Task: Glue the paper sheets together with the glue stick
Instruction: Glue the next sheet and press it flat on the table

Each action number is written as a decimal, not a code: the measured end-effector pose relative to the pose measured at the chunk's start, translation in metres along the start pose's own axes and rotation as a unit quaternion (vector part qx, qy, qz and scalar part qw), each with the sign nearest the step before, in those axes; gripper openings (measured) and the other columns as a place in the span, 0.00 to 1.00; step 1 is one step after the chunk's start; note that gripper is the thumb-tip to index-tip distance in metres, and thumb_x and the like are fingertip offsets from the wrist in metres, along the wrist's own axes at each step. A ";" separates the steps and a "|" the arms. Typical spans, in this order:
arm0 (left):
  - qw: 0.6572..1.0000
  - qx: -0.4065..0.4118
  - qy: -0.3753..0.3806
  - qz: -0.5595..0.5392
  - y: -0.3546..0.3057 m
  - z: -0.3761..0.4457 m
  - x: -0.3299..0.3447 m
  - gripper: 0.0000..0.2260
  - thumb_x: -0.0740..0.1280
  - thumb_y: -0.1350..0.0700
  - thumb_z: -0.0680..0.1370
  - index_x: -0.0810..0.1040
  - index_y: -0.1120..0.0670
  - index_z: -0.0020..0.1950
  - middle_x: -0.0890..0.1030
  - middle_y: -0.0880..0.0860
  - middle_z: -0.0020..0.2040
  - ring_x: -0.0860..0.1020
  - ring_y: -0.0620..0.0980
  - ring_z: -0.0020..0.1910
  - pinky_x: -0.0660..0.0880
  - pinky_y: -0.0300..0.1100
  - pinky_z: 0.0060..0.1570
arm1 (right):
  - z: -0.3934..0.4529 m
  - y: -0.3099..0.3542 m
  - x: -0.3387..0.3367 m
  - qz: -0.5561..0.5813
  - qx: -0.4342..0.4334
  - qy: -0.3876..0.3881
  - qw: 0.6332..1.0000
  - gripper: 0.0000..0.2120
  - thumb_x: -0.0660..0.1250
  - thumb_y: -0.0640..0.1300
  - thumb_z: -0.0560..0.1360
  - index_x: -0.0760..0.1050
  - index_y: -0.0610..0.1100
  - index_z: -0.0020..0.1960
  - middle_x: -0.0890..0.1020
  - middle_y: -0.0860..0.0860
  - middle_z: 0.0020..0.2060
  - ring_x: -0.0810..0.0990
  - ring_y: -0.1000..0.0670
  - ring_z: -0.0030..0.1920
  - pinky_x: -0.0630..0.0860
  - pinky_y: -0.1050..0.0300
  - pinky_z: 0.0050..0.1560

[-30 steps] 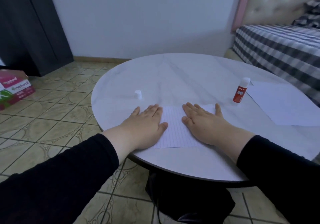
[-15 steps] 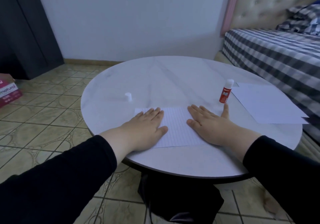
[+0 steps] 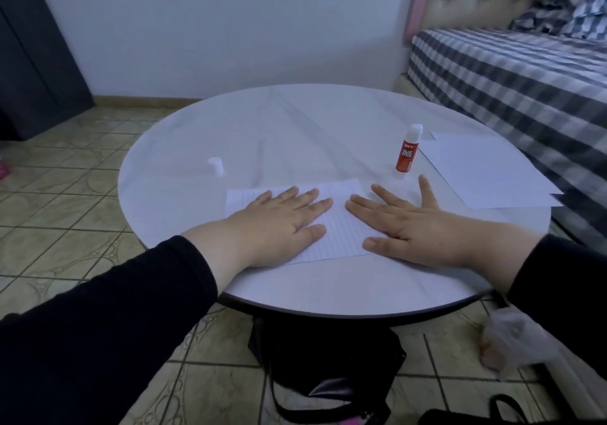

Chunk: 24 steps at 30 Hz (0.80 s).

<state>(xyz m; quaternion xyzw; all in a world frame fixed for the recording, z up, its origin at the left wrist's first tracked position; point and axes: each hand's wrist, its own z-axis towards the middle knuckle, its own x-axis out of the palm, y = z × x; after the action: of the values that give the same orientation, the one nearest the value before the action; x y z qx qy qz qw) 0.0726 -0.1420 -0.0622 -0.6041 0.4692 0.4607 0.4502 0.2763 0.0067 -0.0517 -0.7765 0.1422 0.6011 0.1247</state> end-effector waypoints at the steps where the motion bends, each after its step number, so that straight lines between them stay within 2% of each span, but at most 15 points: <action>1: 1.000 0.000 -0.001 0.000 -0.001 0.000 0.001 0.24 0.44 0.39 0.82 0.41 0.36 0.77 0.40 0.40 0.79 0.39 0.43 0.77 0.39 0.49 0.76 | -0.005 -0.001 0.001 -0.001 -0.007 0.006 1.000 0.31 0.40 0.68 0.76 0.32 0.64 0.75 0.37 0.67 0.74 0.29 0.60 0.73 0.22 0.35 0.66; 6: 1.000 0.000 0.000 0.005 -0.001 -0.001 0.002 0.24 0.43 0.39 0.82 0.41 0.36 0.77 0.40 0.39 0.78 0.38 0.42 0.77 0.38 0.48 0.76 | 0.007 -0.004 -0.008 0.044 0.018 0.009 0.999 0.27 0.41 0.64 0.79 0.38 0.65 0.76 0.42 0.68 0.75 0.32 0.58 0.75 0.22 0.34 0.66; 10: 1.000 -0.005 -0.003 0.008 -0.001 -0.001 0.002 0.24 0.43 0.38 0.82 0.41 0.36 0.77 0.40 0.39 0.78 0.38 0.41 0.77 0.39 0.48 0.76 | 0.027 -0.001 -0.008 0.017 0.039 -0.014 0.999 0.25 0.40 0.61 0.81 0.38 0.63 0.77 0.42 0.65 0.76 0.33 0.56 0.76 0.23 0.31 0.65; 14: 1.000 -0.004 -0.001 0.000 0.000 -0.002 0.003 0.24 0.43 0.38 0.81 0.41 0.36 0.77 0.40 0.38 0.78 0.39 0.41 0.77 0.39 0.48 0.76 | 0.003 -0.002 -0.004 0.021 0.015 0.008 1.000 0.25 0.40 0.60 0.81 0.36 0.64 0.76 0.41 0.67 0.75 0.33 0.58 0.75 0.24 0.32 0.66; 17: 1.000 0.001 -0.026 -0.007 0.000 -0.001 0.003 0.23 0.45 0.40 0.82 0.46 0.38 0.78 0.45 0.40 0.79 0.42 0.42 0.78 0.41 0.47 0.76 | -0.015 0.001 -0.005 0.021 0.005 0.003 1.000 0.24 0.44 0.56 0.83 0.43 0.63 0.77 0.45 0.68 0.75 0.38 0.61 0.76 0.26 0.34 0.68; 19: 0.998 0.040 -0.051 -0.024 -0.005 -0.005 0.002 0.22 0.47 0.44 0.83 0.52 0.40 0.78 0.51 0.41 0.79 0.46 0.42 0.78 0.43 0.45 0.76 | -0.018 0.007 -0.004 0.025 0.005 -0.005 1.000 0.24 0.44 0.54 0.83 0.43 0.60 0.78 0.46 0.66 0.76 0.40 0.62 0.76 0.28 0.35 0.70; 21: 0.993 0.097 -0.029 -0.056 -0.012 -0.014 0.002 0.21 0.48 0.44 0.83 0.56 0.40 0.77 0.53 0.40 0.78 0.47 0.40 0.77 0.42 0.44 0.76 | -0.017 0.011 -0.001 0.034 0.017 0.002 0.999 0.25 0.43 0.54 0.83 0.40 0.59 0.78 0.45 0.64 0.77 0.41 0.62 0.76 0.28 0.34 0.70; 24: 0.990 0.136 0.019 -0.020 -0.013 -0.029 0.005 0.23 0.42 0.39 0.81 0.51 0.37 0.77 0.48 0.39 0.79 0.44 0.40 0.77 0.39 0.46 0.76 | -0.015 0.007 0.000 0.062 0.023 0.010 0.998 0.24 0.43 0.56 0.83 0.39 0.62 0.77 0.43 0.68 0.75 0.40 0.63 0.75 0.27 0.34 0.69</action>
<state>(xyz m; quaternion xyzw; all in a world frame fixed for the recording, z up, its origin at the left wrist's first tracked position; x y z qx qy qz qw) 0.0902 -0.1691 -0.0604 -0.5555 0.5237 0.3719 0.5281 0.2876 -0.0054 -0.0480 -0.7693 0.2047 0.5963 0.1033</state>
